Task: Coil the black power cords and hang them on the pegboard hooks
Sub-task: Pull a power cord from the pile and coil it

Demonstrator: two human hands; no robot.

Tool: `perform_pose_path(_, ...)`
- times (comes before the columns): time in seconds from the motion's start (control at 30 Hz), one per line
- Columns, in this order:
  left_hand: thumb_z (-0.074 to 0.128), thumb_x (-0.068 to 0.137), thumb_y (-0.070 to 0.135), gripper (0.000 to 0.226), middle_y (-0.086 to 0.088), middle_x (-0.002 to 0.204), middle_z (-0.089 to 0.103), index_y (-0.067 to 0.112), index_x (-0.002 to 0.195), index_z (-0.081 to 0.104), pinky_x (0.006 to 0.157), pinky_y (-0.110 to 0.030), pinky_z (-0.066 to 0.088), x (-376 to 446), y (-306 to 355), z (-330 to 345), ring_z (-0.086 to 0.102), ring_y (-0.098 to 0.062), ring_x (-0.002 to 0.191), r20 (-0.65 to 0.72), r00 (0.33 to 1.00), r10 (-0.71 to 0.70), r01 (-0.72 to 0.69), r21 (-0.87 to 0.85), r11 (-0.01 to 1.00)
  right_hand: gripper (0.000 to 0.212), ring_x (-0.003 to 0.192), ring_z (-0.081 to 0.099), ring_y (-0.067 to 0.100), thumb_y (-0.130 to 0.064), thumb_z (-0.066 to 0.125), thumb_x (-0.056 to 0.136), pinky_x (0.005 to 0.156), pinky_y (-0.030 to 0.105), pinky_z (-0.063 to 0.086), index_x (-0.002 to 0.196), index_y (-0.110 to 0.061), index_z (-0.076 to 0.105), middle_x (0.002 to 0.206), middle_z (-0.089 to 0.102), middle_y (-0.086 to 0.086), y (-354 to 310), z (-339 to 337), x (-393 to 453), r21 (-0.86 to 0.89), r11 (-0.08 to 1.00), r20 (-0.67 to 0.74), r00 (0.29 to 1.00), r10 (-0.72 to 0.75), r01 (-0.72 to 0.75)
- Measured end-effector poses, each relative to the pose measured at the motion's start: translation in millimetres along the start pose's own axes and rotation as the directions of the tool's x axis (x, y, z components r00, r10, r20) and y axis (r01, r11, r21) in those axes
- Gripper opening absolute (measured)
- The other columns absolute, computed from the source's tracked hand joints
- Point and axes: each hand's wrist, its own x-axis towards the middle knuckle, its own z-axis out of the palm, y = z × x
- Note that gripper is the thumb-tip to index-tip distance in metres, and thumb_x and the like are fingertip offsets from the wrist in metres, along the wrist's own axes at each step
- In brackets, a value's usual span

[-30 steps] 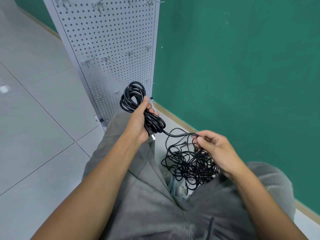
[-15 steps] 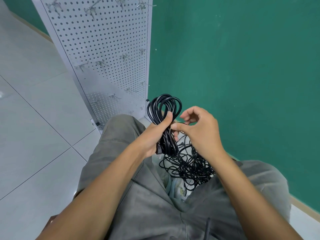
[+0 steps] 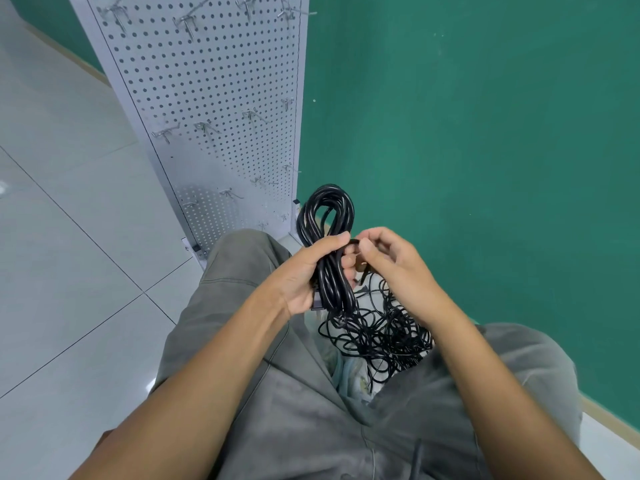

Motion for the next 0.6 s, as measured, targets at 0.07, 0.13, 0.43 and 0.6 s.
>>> perform_pose_path(0.07,0.065,0.089,0.03,0.021,0.008,0.064,0.055,0.019,0.072,0.066,0.06,-0.023,0.054,0,2,-1,0.056,-0.007,0.057,0.036,0.999,0.006,-0.004,-0.068,0.998,0.032,0.098,0.069,0.009,-0.03,0.048,0.108,0.091,0.019,0.048,0.117,-0.003,0.063,0.104,0.073,0.005,12,0,-2,-0.051,0.998,0.048,0.998,0.05,-0.047)
perform_pose_path(0.13,0.069,0.089,0.029,0.021,0.01,0.061,0.052,0.019,0.071,0.062,0.059,-0.022,0.054,0,4,-4,0.055,-0.006,0.055,0.053,0.999,0.012,-0.005,-0.13,0.991,0.039,0.109,0.068,0.016,-0.04,0.047,0.107,0.101,0.028,0.046,0.117,-0.007,0.064,0.109,0.075,0.006,31,0,-3,-0.125,0.989,0.082,0.992,0.092,-0.082)
perform_pose_path(0.43,0.1,0.056,0.022,0.056,0.01,0.058,0.048,0.018,0.078,0.049,0.064,-0.027,0.058,3,10,-13,0.056,-0.005,0.053,-0.003,0.995,0.101,-0.101,-0.141,0.985,0.006,0.098,0.068,0.011,-0.009,0.067,0.096,0.09,0.019,0.048,0.096,-0.014,0.064,0.096,0.071,0.0,67,-18,-13,-0.225,0.971,-0.024,0.997,0.071,-0.074)
perform_pose_path(0.6,0.077,0.075,0.022,0.029,0.007,0.056,0.049,0.02,0.056,0.054,0.068,-0.026,0.057,2,13,-16,0.054,-0.006,0.053,-0.15,0.984,0.095,-0.094,0.013,0.996,0.014,0.09,0.071,0.012,0.001,0.065,0.095,0.089,0.024,0.054,0.099,-0.011,0.071,0.094,0.075,0.004,63,-21,-19,-0.119,0.992,-0.176,0.984,0.024,-0.045)
